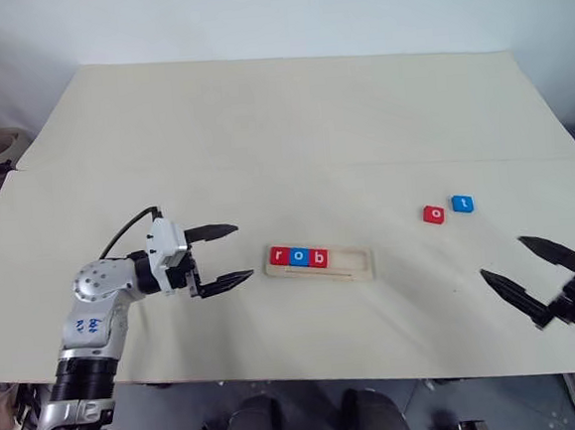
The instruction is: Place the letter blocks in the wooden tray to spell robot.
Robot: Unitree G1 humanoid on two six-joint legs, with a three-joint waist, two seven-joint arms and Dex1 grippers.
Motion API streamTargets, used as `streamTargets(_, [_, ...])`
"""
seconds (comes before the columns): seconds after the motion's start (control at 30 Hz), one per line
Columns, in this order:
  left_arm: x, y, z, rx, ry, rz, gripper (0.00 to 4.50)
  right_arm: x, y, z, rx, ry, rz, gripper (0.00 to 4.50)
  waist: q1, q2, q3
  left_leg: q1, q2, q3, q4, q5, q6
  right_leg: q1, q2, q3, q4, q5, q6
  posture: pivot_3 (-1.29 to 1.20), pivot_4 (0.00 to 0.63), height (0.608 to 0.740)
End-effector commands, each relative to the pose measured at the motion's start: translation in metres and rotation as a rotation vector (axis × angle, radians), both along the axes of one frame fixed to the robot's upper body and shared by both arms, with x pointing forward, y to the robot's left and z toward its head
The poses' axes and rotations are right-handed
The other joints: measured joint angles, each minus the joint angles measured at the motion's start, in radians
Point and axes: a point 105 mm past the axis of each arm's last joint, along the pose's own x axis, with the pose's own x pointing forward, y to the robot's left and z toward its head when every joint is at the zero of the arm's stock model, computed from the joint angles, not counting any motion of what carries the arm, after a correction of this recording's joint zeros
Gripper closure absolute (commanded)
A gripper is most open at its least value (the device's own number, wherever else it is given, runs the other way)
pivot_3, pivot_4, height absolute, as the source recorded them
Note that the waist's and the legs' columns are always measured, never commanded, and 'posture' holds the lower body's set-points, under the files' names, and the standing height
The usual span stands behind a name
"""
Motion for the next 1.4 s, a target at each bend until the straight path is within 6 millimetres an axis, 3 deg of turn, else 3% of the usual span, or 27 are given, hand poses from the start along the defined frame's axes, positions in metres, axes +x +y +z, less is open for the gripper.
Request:
streamTargets(0.03, [0.003,-0.013,0.008,-0.013,-0.030,-0.079,0.00,-0.021,-0.002,0.014,-0.007,-0.075,-0.080,0.06,-0.001,0.000,0.000,0.000,0.000,0.000,0.000,0.000,0.000,0.000,0.000,0.000,0.000,0.000,0.000,0.00,0.150,0.740])
streamTargets(0.17, [0.006,-0.022,0.010,-0.025,-0.031,-0.128,0.00,-0.030,-0.002,0.010,0.000,-0.072,-0.127,0.06,-0.012,0.000,0.000,0.001,0.000,0.001,0.000,0.000,0.000,0.000,0.000,0.002,0.000,0.000,0.000,0.00,0.150,0.740])
streamTargets(0.3, [0.007,-0.024,0.013,-0.031,-0.026,-0.146,0.00,-0.021,0.007,0.013,0.027,-0.089,-0.117,0.06,-0.018,0.001,-0.001,0.002,0.001,0.001,-0.001,0.000,0.000,-0.001,0.001,0.002,0.001,0.000,0.000,0.00,0.150,0.740])
streamTargets(0.47, [0.008,-0.019,0.015,-0.037,-0.041,-0.104,0.00,0.015,0.023,0.016,0.076,-0.037,-0.072,0.06,-0.021,0.001,-0.001,0.002,0.001,0.001,0.000,0.000,0.000,-0.001,0.000,0.002,0.001,0.000,0.000,0.00,0.150,0.740])
streamTargets(0.6, [0.005,-0.014,0.014,-0.033,-0.058,-0.061,0.00,0.056,0.022,0.014,0.063,0.067,-0.135,0.06,-0.026,0.001,-0.001,0.001,0.001,0.000,0.000,0.000,0.000,-0.001,0.000,0.002,0.002,0.000,0.000,0.00,0.150,0.740])
streamTargets(0.83, [-0.004,-0.006,0.015,-0.042,-0.068,-0.001,0.00,0.106,0.017,0.016,0.141,0.136,-0.257,0.06,-0.018,0.001,-0.001,0.000,0.000,-0.001,0.001,0.000,0.000,-0.001,0.000,0.000,0.002,0.000,0.000,0.00,0.150,0.740])
streamTargets(1.23, [-0.010,-0.002,0.015,-0.056,-0.052,0.059,0.00,0.122,0.033,0.012,0.157,0.198,-0.246,0.06,-0.009,0.001,-0.001,-0.001,0.000,0.000,0.001,0.000,0.000,-0.001,0.000,0.000,0.002,0.000,0.000,0.00,0.150,0.740])
streamTargets(1.4, [-0.010,-0.001,0.015,-0.048,-0.061,0.066,0.00,0.134,0.044,0.009,0.227,0.221,-0.359,0.06,-0.017,0.001,-0.001,-0.001,0.001,0.000,0.001,0.000,0.000,-0.002,0.000,0.000,0.003,0.000,-0.001,0.00,0.150,0.740])
